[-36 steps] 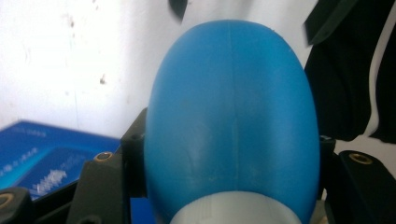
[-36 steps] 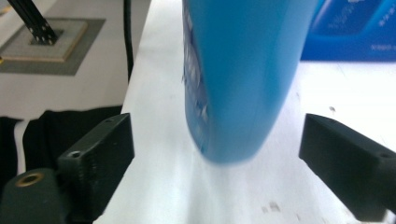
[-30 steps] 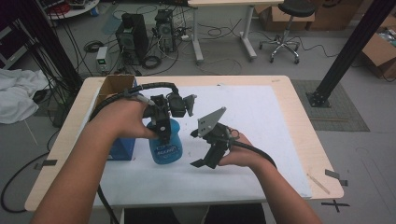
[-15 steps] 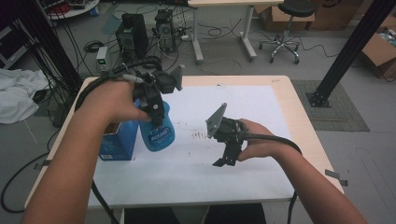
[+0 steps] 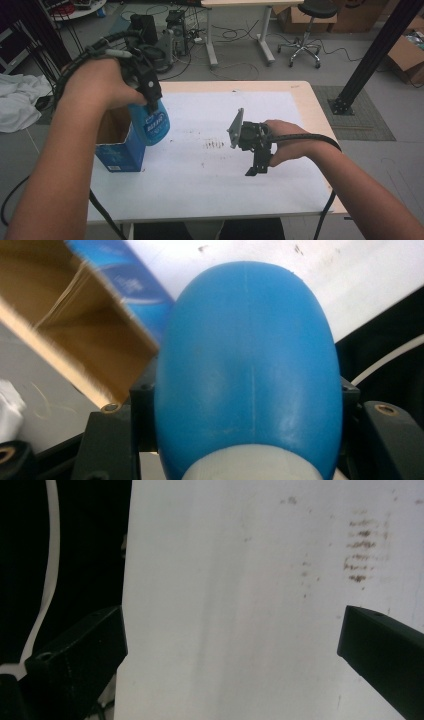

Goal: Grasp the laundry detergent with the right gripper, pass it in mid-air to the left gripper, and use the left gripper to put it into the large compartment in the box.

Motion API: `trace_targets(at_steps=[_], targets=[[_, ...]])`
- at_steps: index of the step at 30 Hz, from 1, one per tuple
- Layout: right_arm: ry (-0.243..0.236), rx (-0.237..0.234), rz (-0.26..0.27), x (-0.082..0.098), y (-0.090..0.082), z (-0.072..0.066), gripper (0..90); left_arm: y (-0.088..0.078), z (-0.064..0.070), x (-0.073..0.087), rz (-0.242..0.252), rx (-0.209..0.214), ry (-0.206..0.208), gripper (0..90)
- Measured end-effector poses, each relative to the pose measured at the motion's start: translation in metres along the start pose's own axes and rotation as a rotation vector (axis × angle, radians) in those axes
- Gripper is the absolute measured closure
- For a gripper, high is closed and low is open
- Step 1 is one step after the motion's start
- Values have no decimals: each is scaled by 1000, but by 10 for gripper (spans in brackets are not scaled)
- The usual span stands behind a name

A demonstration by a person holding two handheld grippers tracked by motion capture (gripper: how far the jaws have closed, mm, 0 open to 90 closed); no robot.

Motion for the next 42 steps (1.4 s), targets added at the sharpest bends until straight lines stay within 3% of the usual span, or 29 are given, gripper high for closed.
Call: trace_targets(at_steps=[6, 11, 22, 28, 34, 42], targets=[[-15, -6, -36, 6, -7, -2, 0, -23, -23, 9, 12, 15, -148, 390], [-21, -2, -49, 8, -11, -2, 0, -33, -43, 16, 3, 21, -259, 390], [-22, -7, -61, 11, -11, -3, 0, -33, -85, 26, -7, 26, -465, 390], [-18, -11, -75, 13, -11, -4, 0, -29, -109, 26, 24, 31, -578, 390], [-16, -13, -80, 14, -12, -3, 0, -16, -123, 28, -2, 38, -628, 390], [-16, -11, -83, 14, -10, -1, 0, 9, -124, 23, -25, 49, -617, 389]])
Point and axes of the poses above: each handheld gripper's, and its own axes: y roughly forward along the jaws, x roughly out of its underside, z roughly to its right, the point moved 7 cm from there along y, roughly forward along the jaws, and after that the axes turned 8 degrees about -y, right-handed, at the moved point
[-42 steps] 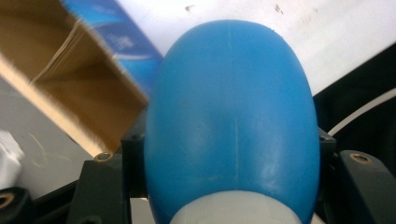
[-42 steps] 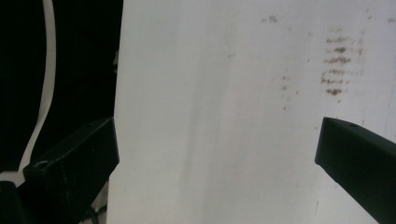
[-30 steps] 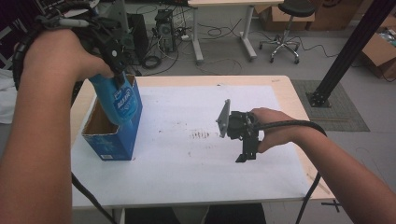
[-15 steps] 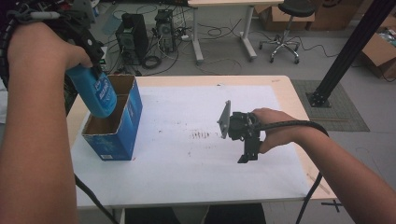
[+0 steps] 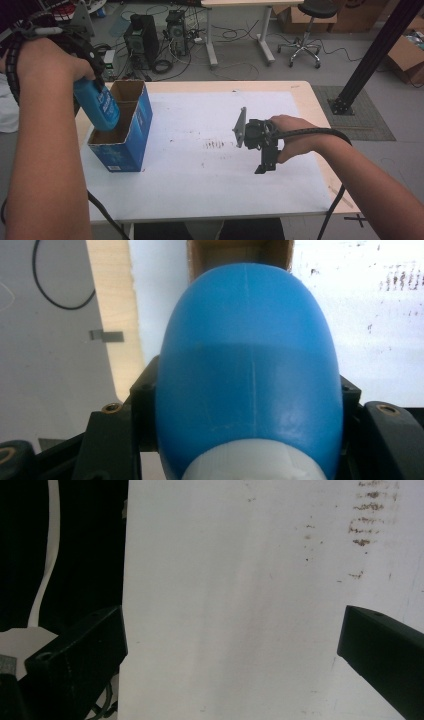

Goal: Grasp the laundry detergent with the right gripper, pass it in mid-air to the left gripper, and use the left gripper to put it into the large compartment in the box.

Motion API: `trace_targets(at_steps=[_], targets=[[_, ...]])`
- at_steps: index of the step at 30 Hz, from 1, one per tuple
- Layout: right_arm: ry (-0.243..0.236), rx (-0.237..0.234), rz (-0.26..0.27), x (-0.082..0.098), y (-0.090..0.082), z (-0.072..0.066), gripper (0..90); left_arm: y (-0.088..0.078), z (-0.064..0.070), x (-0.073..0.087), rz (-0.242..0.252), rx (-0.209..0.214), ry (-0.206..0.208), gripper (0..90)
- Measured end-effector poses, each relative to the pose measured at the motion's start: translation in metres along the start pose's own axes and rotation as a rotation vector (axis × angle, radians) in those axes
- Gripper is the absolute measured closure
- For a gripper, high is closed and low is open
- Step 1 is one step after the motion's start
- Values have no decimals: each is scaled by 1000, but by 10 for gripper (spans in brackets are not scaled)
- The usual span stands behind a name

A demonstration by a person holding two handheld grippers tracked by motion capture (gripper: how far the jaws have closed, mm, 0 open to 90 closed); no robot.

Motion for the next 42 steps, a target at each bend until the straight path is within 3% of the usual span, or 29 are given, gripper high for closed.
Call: trace_targets(at_steps=[14, 23, 42], targets=[[12, -13, -1, 2, 0, -3, 0, 61, 8, -7, -61, 1, 23, 389], [12, -11, 1, 0, 0, -3, 0, 99, 9, -11, -68, -7, 34, 389], [31, -21, 0, 3, 7, -2, 0, 152, 12, -17, -95, -7, 55, 389]])
Point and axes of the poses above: each handheld gripper's, and its own axes: y roughly forward along the jaws, x roughly out of its underside, z roughly to its right, the point moved 7 cm from there along y, roughly forward along the jaws, and after that the axes turned 8 degrees about -y, right-handed, at the moved point
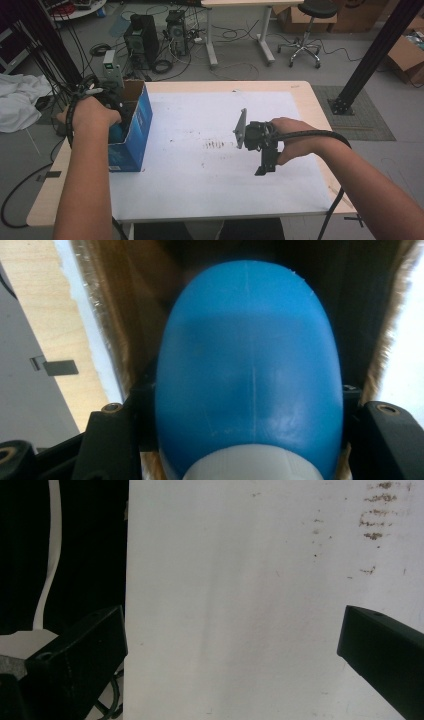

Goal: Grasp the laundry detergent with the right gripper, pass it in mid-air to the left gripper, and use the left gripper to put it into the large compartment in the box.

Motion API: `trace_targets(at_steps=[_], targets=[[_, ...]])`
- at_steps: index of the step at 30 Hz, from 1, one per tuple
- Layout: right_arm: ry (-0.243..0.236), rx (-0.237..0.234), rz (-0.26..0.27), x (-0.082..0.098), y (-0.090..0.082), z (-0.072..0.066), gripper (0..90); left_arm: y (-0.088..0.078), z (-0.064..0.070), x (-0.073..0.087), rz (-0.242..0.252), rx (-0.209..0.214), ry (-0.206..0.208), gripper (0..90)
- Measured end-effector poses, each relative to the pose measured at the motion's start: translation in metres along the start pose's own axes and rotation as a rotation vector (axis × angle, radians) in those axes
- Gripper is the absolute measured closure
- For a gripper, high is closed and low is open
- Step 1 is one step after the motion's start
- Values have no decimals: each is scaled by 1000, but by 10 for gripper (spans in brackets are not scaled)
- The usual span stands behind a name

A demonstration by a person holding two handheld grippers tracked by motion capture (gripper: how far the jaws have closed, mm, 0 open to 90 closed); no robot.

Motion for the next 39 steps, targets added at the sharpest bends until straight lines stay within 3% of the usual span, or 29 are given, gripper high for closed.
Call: trace_targets(at_steps=[10, 30, 32, 36, 39], targets=[[-5, -1, 2, 0, 1, 1, 0, 18, -1, -5, -1, -3, -1, 389], [-1, 0, 2, 1, 3, 0, 0, 19, 3, -4, 25, -13, 2, 385], [-4, -1, 1, 0, 3, 0, 0, 19, 2, -4, 29, -11, 0, 384], [-4, 1, 1, 0, 3, 0, 0, 17, 3, -5, 52, 31, -7, 355], [-5, 7, 1, -1, 3, 0, 0, 14, 2, -3, 57, 20, -12, 336]])
Point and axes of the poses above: each handheld gripper's, and its own axes: y roughly forward along the jaws, x roughly out of its underside, z roughly to its right, the point moved 7 cm from there along y, roughly forward along the jaws, and after that the axes turned 8 degrees about -y, right-handed, at the moved point
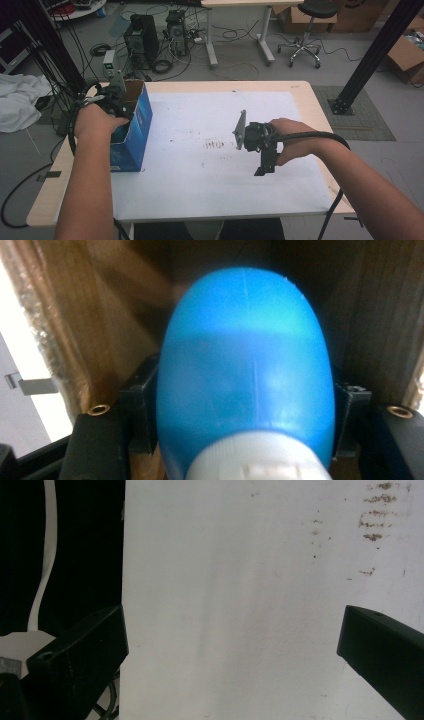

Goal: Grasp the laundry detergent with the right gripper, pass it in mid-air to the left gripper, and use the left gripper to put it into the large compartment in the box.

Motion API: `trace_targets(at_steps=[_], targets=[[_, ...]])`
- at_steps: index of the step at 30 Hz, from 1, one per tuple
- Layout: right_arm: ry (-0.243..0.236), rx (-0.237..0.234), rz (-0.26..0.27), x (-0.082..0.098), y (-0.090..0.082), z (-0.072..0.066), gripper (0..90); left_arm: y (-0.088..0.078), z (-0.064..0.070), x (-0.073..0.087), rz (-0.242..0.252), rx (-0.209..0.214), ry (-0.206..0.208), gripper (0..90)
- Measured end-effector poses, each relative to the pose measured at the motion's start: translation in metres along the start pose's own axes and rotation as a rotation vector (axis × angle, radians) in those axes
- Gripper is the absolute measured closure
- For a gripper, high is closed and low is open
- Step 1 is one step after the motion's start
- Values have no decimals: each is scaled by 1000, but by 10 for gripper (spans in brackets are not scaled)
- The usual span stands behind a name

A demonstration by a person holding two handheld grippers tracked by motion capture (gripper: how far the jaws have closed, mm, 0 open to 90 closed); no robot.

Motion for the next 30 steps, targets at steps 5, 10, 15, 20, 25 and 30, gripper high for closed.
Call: trace_targets(at_steps=[5, 10, 15, 20, 25, 30], targets=[[-7, -1, 0, -2, 1, 0, 0, -3, -2, 2, -3, -7, -1, 311], [-7, -5, -2, -3, 0, -1, 0, -10, -1, 3, 14, -12, 13, 308], [-13, 1, 0, -4, 0, 0, 0, -20, 0, 4, 33, -21, 25, 286], [-14, 5, 2, -6, -1, 0, 0, -31, 2, 5, 55, -25, 40, 237], [-22, 10, 8, -8, -2, 0, 0, -46, 2, 8, 72, -41, 49, 225], [-19, 14, 9, -8, -4, 0, 0, -64, 4, 11, 100, -45, 70, 209]])
Point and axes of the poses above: each handheld gripper's, and its own axes: y roughly forward along the jaws, x roughly out of its underside, z roughly to its right, the point moved 7 cm from there along y, roughly forward along the jaws, and after that the axes turned 8 degrees about -y, right-handed, at the moved point
